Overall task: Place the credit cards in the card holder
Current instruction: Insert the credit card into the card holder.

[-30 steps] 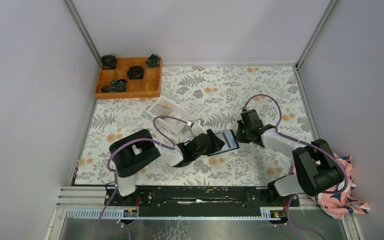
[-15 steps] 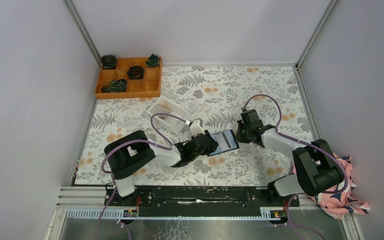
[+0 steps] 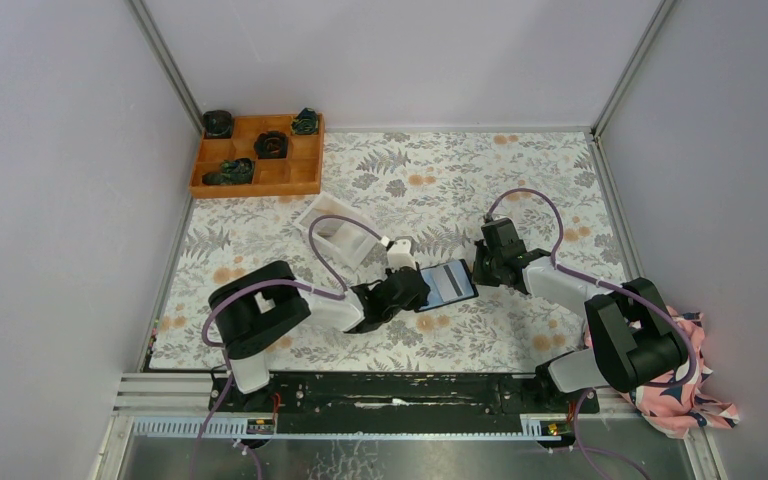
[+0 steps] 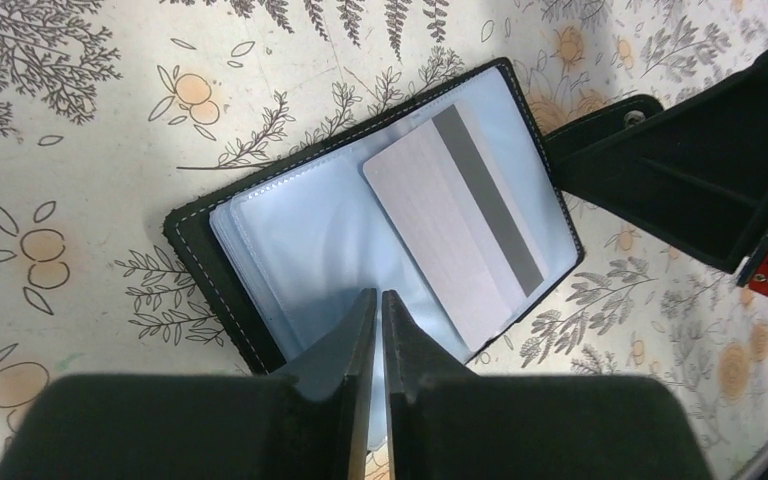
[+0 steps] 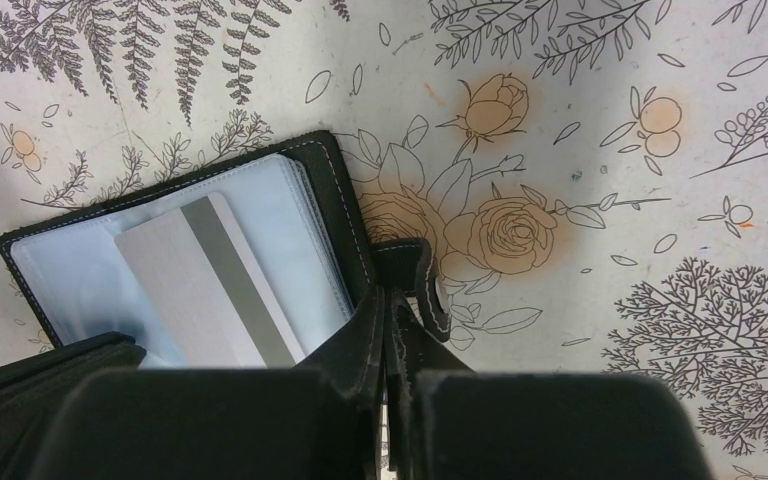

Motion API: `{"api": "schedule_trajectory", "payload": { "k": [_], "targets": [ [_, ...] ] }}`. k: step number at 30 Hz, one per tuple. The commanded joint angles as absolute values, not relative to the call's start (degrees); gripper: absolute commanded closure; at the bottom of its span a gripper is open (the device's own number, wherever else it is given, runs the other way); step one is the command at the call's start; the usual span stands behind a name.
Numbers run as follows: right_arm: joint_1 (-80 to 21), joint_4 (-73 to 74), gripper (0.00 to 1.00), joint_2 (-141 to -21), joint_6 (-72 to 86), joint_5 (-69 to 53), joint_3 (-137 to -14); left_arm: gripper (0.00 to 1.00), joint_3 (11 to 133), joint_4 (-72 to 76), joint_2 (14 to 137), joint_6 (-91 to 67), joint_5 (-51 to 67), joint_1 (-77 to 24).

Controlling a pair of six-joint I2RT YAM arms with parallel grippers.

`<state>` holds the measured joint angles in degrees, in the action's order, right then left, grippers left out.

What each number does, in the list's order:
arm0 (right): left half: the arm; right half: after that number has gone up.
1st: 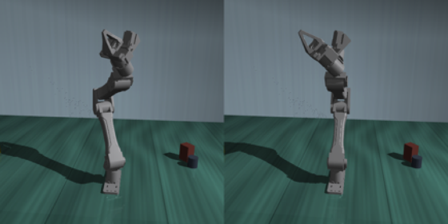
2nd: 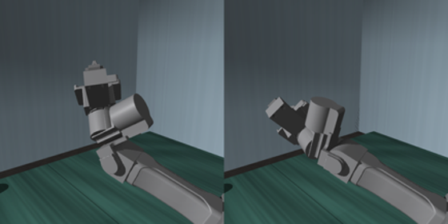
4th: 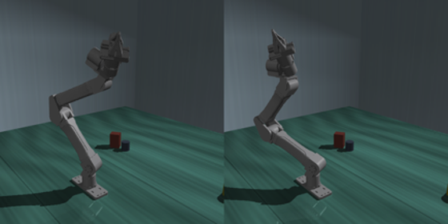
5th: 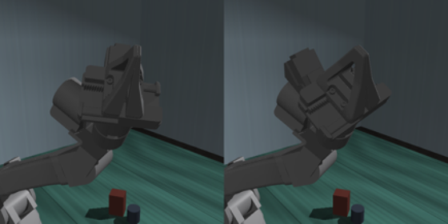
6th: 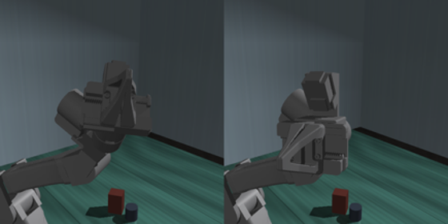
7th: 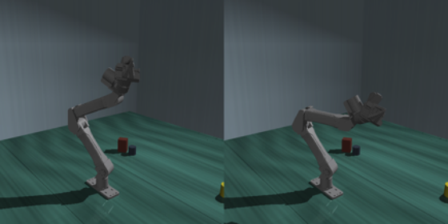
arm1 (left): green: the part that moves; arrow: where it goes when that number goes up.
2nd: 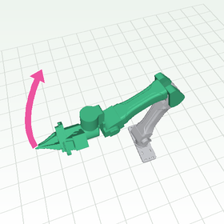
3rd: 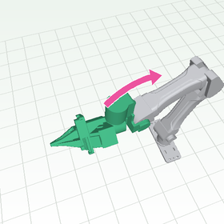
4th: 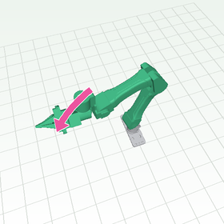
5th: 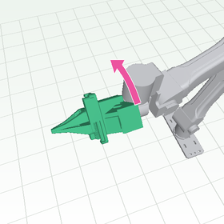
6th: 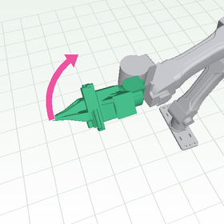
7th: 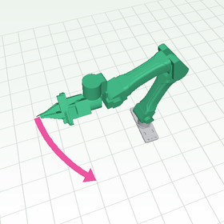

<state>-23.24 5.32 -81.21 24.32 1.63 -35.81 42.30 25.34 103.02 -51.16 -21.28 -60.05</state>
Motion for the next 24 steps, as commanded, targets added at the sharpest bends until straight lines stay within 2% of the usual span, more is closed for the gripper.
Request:
{"api": "schedule_trajectory", "payload": {
  "k": [1,5,19,24],
  "targets": [
    [-23.2,5.5,1.00,-80.8,24.6,0.4,-35.8,0.91,44.9,21.3,104.3,-44.3,-24.6,-61.1],
    [-23.3,5.4,1.00,-80.7,24.5,0.3,-35.7,1.00,46.7,20.1,105.6,-41.5,-25.3,-62.1],
    [-23.3,4.9,1.00,-80.8,24.6,0.1,-35.4,1.00,50.7,18.5,110.4,-38.4,-25.8,-63.7],
    [-23.3,4.7,1.00,-80.8,24.7,0.0,-35.1,0.97,51.8,19.0,111.0,-38.3,-26.8,-63.8]
  ]
}}
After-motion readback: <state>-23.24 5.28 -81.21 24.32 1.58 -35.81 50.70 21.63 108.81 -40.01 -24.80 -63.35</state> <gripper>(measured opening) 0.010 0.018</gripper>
